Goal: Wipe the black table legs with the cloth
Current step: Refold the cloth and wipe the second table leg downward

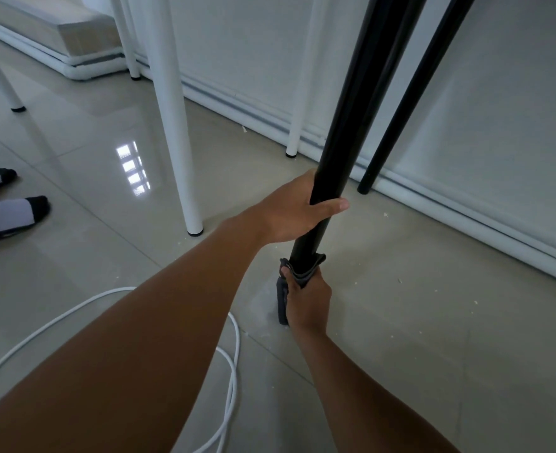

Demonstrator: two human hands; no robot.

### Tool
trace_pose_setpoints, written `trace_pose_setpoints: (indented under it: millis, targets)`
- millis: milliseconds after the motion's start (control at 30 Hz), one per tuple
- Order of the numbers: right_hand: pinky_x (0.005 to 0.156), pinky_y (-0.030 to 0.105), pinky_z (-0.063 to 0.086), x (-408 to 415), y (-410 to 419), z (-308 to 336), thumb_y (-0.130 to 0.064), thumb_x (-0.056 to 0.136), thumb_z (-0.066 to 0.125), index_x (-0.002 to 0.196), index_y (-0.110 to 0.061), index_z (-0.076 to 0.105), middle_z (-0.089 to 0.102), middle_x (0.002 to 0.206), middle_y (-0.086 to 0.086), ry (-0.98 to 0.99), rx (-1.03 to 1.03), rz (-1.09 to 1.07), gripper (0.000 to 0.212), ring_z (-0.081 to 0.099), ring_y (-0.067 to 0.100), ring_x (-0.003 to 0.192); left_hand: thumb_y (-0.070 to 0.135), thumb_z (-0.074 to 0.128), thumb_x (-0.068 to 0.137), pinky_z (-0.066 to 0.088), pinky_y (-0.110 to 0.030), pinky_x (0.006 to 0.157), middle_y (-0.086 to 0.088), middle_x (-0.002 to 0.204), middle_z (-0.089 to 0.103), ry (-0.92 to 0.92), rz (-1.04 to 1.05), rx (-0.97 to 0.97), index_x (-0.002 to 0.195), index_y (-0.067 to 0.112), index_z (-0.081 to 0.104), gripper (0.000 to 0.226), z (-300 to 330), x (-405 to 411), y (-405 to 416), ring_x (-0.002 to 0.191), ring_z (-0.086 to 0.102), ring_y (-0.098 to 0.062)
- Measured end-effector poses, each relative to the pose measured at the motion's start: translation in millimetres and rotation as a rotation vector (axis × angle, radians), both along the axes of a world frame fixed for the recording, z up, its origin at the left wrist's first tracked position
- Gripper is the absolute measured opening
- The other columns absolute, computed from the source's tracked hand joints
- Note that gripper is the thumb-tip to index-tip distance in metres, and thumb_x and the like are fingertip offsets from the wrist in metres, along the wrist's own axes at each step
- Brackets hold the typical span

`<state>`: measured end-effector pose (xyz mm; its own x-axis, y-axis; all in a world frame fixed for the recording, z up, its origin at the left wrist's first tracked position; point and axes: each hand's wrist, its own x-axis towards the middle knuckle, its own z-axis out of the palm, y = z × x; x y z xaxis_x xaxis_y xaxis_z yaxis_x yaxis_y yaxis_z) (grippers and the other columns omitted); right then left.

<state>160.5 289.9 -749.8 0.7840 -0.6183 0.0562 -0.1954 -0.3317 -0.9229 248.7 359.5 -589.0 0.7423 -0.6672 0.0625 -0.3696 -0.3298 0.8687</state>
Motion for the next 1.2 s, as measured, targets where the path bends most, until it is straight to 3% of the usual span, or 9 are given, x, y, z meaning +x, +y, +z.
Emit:
trace_pose_setpoints:
  millis: [67, 233, 400, 567, 667, 833, 967, 1100, 1200]
  targets:
    - [0.056, 0.013, 0.045, -8, 0, -2, -0.018, 0.093, 0.071, 0.094, -0.021, 0.064, 0.061, 0.069, -0.018, 0.039, -0.029, -0.017, 0.008, 0.063, 0.007, 0.063, 0.047, 0.060, 0.096, 0.045, -0.021, 0.078, 0.016, 0.102, 0.061, -0.011, 0.012, 0.000, 0.124, 0.026, 0.054, 0.036, -1, -1, -1, 0.097, 0.059, 0.001]
    - [0.040, 0.001, 0.034, -33, -8, -16, 0.005, 0.089, 0.067, 0.061, -0.022, 0.051, 0.047, 0.043, -0.014, 0.125, -0.084, -0.024, 0.042, 0.057, -0.018, 0.049, 0.048, 0.060, 0.097, 0.042, -0.018, 0.077, 0.023, 0.097, 0.056, -0.026, 0.040, -0.017, 0.131, 0.024, 0.053, 0.043, -5, -3, -2, 0.094, 0.057, 0.002]
    - [0.048, 0.005, 0.041, -49, -12, -26, -0.004, 0.091, 0.069, 0.072, -0.027, 0.056, 0.056, 0.068, -0.010, 0.179, -0.129, 0.076, 0.033, 0.060, -0.011, 0.062, 0.047, 0.060, 0.097, 0.042, -0.016, 0.076, 0.023, 0.099, 0.056, -0.033, 0.049, -0.028, 0.134, 0.023, 0.052, 0.044, -6, -4, -1, 0.094, 0.057, 0.006]
    - [0.046, 0.007, 0.043, -53, -14, -30, -0.014, 0.089, 0.076, 0.073, -0.023, 0.061, 0.059, 0.063, -0.012, 0.166, -0.110, 0.019, 0.023, 0.058, -0.003, 0.051, 0.049, 0.059, 0.097, 0.045, -0.017, 0.078, 0.021, 0.101, 0.058, -0.010, 0.072, -0.041, 0.136, 0.022, 0.052, 0.048, -9, -8, 0, 0.097, 0.058, 0.004]
    - [0.048, 0.006, 0.044, -52, -16, -26, -0.015, 0.087, 0.077, 0.080, -0.018, 0.070, 0.062, 0.065, -0.012, 0.157, -0.121, 0.033, 0.010, 0.059, -0.004, 0.054, 0.052, 0.058, 0.096, 0.045, -0.017, 0.075, 0.020, 0.101, 0.060, -0.024, 0.086, -0.040, 0.131, 0.025, 0.053, 0.045, -10, -10, 0, 0.096, 0.059, 0.005]
    - [0.047, 0.007, 0.043, -52, -27, -13, -0.016, 0.084, 0.079, 0.074, -0.021, 0.069, 0.064, 0.062, -0.012, 0.141, -0.091, 0.074, 0.014, 0.062, -0.010, 0.060, 0.049, 0.057, 0.098, 0.048, -0.021, 0.074, 0.008, 0.104, 0.067, -0.046, 0.091, 0.024, 0.121, 0.025, 0.055, 0.034, -24, -13, 6, 0.094, 0.065, -0.005]
    - [0.050, 0.008, 0.045, -52, -41, 6, -0.017, 0.078, 0.080, 0.070, -0.025, 0.070, 0.069, 0.062, -0.009, 0.162, -0.026, 0.094, 0.015, 0.063, -0.007, 0.056, 0.039, 0.053, 0.102, 0.051, -0.027, 0.081, -0.006, 0.120, 0.068, -0.010, 0.085, 0.220, 0.134, 0.012, 0.055, 0.041, -48, -23, 18, 0.105, 0.065, -0.019]
    - [0.067, 0.029, 0.059, -58, -55, 29, -0.014, 0.076, 0.083, 0.080, -0.024, 0.078, 0.077, 0.075, -0.003, 0.174, 0.103, 0.160, 0.012, 0.073, 0.008, 0.070, 0.027, 0.050, 0.101, 0.052, -0.035, 0.076, -0.012, 0.102, 0.070, 0.002, -0.106, 0.655, 0.103, 0.006, 0.069, 0.029, -70, -37, 28, 0.090, 0.067, -0.025]
    - [0.075, 0.038, 0.062, -63, -66, 48, -0.009, 0.076, 0.083, 0.089, -0.020, 0.081, 0.079, 0.085, 0.006, 0.149, 0.182, 0.216, 0.018, 0.077, 0.024, 0.082, 0.021, 0.057, 0.098, 0.048, -0.028, 0.077, -0.009, 0.116, 0.068, 0.023, -0.210, 0.605, 0.121, 0.008, 0.063, 0.027, -78, -55, 24, 0.096, 0.063, -0.021]
